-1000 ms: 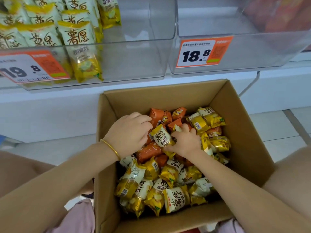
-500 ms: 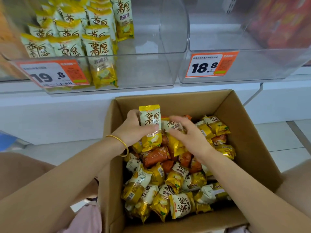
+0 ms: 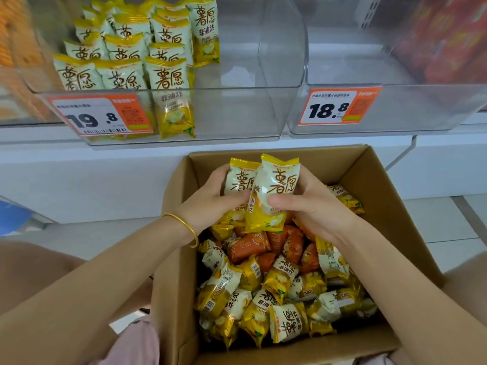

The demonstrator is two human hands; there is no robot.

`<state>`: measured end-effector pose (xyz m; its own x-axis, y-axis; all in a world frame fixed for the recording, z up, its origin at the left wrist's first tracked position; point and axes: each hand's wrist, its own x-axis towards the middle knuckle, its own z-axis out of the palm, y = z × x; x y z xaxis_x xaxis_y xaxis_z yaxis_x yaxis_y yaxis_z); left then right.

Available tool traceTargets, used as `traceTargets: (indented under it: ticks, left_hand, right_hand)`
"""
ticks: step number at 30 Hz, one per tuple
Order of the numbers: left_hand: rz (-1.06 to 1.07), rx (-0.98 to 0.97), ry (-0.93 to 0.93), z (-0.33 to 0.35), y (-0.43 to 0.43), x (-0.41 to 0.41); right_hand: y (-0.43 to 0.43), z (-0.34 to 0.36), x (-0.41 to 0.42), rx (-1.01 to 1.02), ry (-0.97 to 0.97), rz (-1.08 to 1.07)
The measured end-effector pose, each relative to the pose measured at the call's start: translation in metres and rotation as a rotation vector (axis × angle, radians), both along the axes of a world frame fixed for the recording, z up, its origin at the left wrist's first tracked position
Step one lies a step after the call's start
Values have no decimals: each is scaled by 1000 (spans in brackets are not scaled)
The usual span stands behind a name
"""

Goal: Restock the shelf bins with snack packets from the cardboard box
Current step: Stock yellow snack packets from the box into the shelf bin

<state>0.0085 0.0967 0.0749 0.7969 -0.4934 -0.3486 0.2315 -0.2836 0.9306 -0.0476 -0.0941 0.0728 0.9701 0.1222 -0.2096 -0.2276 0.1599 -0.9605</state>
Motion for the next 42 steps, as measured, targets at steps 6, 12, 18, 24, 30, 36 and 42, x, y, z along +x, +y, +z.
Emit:
traceTargets:
  ticks: [6, 12, 18, 24, 30, 36, 42]
  left_hand:
    - [-127, -128, -1, 19, -3, -3]
    - [-26, -107, -358, 84, 14, 29]
    - [182, 502, -1306, 125, 46, 99]
    - [120, 798, -1261, 91, 53, 128]
    - [134, 799, -1275, 89, 51, 131]
    - [161, 802, -1289, 90, 51, 129]
    - [149, 806, -1277, 90, 51, 129]
  right_hand:
    - [5, 20, 1, -40, -49, 158]
    - [12, 105, 27, -103, -253, 136]
    - [25, 179, 113, -225, -453, -53]
    - [33, 136, 210, -535, -229, -57]
    - [35, 98, 266, -565, -177, -81]
    - [34, 95, 266, -423, -152, -53]
    - [38, 96, 262, -385, -135, -72]
